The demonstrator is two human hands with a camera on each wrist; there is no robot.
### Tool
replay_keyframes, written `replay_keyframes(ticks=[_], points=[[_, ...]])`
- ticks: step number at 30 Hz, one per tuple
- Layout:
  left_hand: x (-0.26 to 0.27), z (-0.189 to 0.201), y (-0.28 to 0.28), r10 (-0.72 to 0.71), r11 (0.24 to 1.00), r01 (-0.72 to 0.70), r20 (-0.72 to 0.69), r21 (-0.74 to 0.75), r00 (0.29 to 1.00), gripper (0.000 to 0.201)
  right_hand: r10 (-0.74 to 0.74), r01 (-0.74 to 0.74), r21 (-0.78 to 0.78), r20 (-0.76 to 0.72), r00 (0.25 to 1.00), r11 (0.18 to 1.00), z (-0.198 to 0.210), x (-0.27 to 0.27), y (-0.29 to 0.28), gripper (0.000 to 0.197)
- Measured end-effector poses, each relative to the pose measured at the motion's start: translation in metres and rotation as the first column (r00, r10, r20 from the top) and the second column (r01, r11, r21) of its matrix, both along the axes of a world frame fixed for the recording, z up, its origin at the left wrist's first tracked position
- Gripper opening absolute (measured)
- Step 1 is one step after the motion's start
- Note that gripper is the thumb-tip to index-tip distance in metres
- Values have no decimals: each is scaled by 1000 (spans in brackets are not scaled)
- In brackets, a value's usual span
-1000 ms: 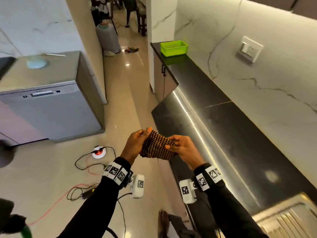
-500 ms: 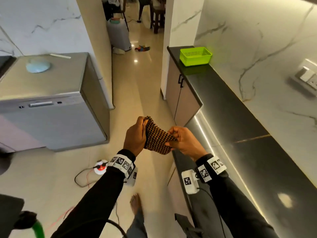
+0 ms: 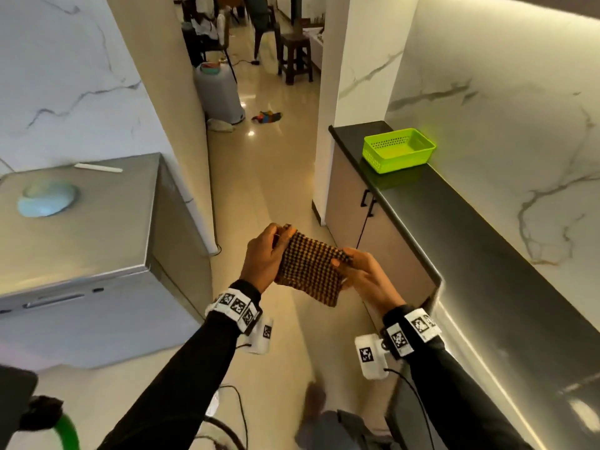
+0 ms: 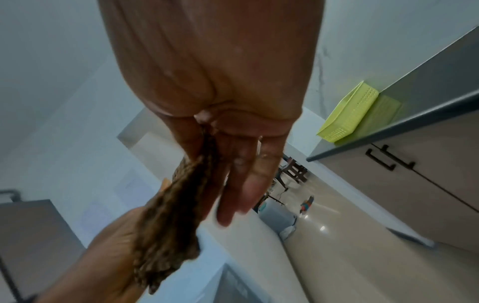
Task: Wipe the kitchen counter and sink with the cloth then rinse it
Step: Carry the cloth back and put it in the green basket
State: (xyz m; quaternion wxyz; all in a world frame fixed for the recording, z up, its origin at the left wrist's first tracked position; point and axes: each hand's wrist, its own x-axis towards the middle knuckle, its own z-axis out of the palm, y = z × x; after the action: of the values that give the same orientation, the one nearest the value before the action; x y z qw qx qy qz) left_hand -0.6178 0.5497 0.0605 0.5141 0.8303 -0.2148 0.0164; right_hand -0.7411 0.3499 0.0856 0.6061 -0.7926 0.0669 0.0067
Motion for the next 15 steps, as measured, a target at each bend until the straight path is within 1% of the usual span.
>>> replay_keyframes(ticks=[2,4,6,9,11,12,14,15], points=[[51,-9,-6,-150,988,153,-108,28,983,34,-23,23,-29,-14,1000,999,-8,42,-22,23],[105,-14,-16,-255,964,264,-191,23,948,37,14,-15,-17,-45,999,1000,-12,85,-44,24],[152,-17,-29,-323,945,323,-256,-43,911,31,34,-34,8,-94,995,999,-12,122,-63,17],[214,-11,-57,-404,911,406,-376,-78,834,19,-67,62,-50,-94,993,997,-15,178,-93,15],[254,-11,-83,-397,913,395,-441,-100,805,14,-81,81,-15,-65,995,997,-19,220,-113,19],[270,-10,-95,-375,924,368,-441,-104,816,12,-105,104,-9,-62,993,995,-20,237,-122,21],[304,-12,-122,-326,944,323,-373,-71,869,10,-181,181,-8,-48,982,984,-20,272,-139,21],[318,-13,-134,-310,949,311,-338,-54,889,9,-216,217,17,-35,976,976,-21,286,-146,21]])
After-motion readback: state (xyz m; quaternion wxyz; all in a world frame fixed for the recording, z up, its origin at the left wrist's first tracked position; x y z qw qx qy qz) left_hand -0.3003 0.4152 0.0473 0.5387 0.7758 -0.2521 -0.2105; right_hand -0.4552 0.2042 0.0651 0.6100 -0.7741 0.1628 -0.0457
